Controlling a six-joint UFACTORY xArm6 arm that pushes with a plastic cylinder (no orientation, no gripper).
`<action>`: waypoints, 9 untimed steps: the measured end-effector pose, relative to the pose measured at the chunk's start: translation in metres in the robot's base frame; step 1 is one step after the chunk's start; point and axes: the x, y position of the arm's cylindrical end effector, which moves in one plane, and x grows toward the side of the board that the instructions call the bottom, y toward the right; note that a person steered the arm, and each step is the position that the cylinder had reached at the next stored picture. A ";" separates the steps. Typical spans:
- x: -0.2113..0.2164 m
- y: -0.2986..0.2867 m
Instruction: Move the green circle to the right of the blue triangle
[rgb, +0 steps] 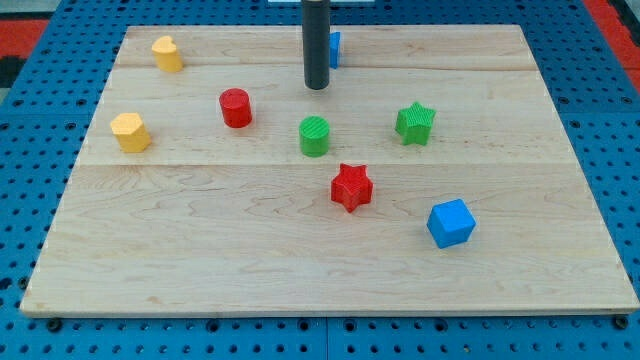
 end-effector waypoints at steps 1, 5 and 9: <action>0.027 0.000; 0.068 0.085; 0.128 -0.039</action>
